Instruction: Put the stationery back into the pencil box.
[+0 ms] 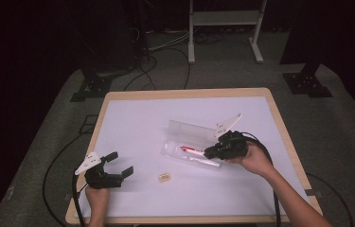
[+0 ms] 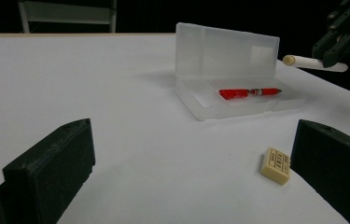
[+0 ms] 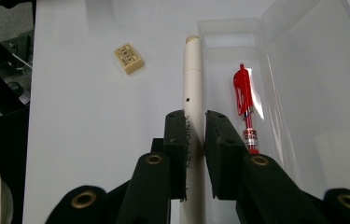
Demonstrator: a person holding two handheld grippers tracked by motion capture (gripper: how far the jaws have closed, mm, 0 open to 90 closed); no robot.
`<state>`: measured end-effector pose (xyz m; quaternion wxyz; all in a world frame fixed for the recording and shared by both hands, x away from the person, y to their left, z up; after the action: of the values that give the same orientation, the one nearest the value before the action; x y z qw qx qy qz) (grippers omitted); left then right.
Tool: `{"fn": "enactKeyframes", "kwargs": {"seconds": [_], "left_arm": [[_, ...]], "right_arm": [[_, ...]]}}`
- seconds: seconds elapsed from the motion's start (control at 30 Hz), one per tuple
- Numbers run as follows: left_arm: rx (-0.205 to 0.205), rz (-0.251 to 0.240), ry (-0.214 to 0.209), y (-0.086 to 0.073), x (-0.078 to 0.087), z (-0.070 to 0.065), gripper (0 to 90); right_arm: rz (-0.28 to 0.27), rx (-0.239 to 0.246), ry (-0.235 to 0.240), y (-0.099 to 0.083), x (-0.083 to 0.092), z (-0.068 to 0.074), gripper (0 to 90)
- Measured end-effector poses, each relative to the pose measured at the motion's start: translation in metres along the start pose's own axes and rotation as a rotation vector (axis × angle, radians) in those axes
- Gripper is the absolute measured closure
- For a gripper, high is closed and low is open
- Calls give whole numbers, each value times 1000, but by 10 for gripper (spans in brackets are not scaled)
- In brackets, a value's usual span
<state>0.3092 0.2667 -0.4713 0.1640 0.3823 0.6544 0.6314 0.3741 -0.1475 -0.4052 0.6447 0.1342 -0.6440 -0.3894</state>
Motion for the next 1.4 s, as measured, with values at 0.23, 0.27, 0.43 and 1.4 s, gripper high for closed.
{"fn": "enactKeyframes", "kwargs": {"seconds": [0.23,0.27,0.43,1.4], "left_arm": [[0,-3,-2,0,0,0,0],[-1,-3,-2,0,0,0,0],[0,-2,-1,0,1,0,0],[2,-4,-3,0,1,1,0]], "right_arm": [[21,10,4,8,-11,-2,784],[18,11,5,9,-13,-3,784],[28,-6,5,12,-21,-7,784],[101,-80,5,5,-67,-36,783]]}}
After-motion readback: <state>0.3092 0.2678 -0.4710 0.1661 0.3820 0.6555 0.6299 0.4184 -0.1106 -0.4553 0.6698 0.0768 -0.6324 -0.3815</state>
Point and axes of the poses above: each handheld gripper's, and its own axes: x roughly backward along the jaws, y roughly out of its top, z roughly to its left, the point moved 2 cm from there along -x, roughly forward along the jaws, and after that the axes turned 3 degrees about -x, right-handed, at the moved point
